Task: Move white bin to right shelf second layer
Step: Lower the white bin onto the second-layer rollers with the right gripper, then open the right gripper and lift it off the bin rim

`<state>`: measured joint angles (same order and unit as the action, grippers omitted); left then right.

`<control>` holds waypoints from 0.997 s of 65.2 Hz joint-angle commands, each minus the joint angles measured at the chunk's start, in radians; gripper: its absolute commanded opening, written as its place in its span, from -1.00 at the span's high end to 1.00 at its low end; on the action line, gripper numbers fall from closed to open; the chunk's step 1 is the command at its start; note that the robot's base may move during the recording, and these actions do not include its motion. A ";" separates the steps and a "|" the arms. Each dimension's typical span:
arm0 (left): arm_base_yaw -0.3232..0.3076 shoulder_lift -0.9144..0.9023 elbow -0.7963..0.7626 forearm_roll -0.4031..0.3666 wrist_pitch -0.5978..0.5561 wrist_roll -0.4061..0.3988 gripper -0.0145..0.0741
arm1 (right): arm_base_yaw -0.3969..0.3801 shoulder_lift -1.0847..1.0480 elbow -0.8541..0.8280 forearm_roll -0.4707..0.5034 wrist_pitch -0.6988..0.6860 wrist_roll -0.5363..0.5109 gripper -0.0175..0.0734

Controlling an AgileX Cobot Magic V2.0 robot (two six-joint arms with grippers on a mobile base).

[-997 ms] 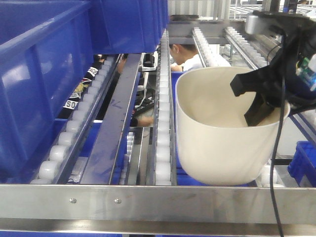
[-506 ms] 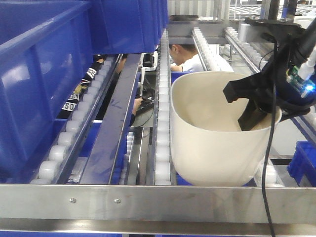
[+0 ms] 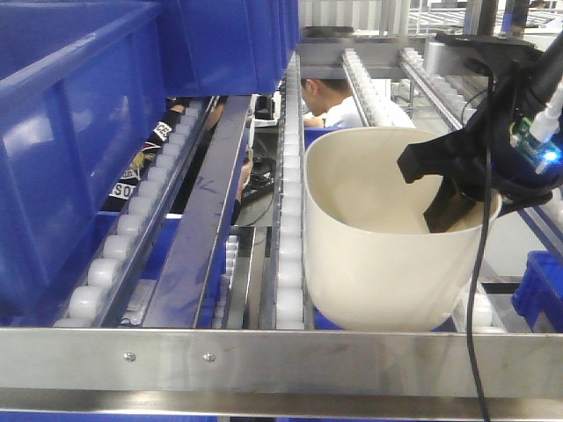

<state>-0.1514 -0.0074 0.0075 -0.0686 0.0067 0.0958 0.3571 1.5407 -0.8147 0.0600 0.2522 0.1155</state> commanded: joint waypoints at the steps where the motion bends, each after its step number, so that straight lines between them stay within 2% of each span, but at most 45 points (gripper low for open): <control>1: -0.002 -0.013 0.033 -0.005 -0.087 -0.007 0.48 | 0.001 -0.032 -0.028 0.003 -0.046 -0.001 -0.08; 7: -0.002 -0.013 0.033 -0.005 -0.087 -0.007 0.48 | 0.001 -0.047 -0.028 0.003 -0.046 -0.001 -0.18; 65: -0.002 -0.013 0.033 -0.005 -0.087 -0.007 0.48 | -0.001 -0.315 -0.028 0.003 -0.061 -0.001 -0.18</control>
<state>-0.1514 -0.0074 0.0075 -0.0686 0.0067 0.0958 0.3571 1.2856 -0.8147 0.0600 0.2580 0.1176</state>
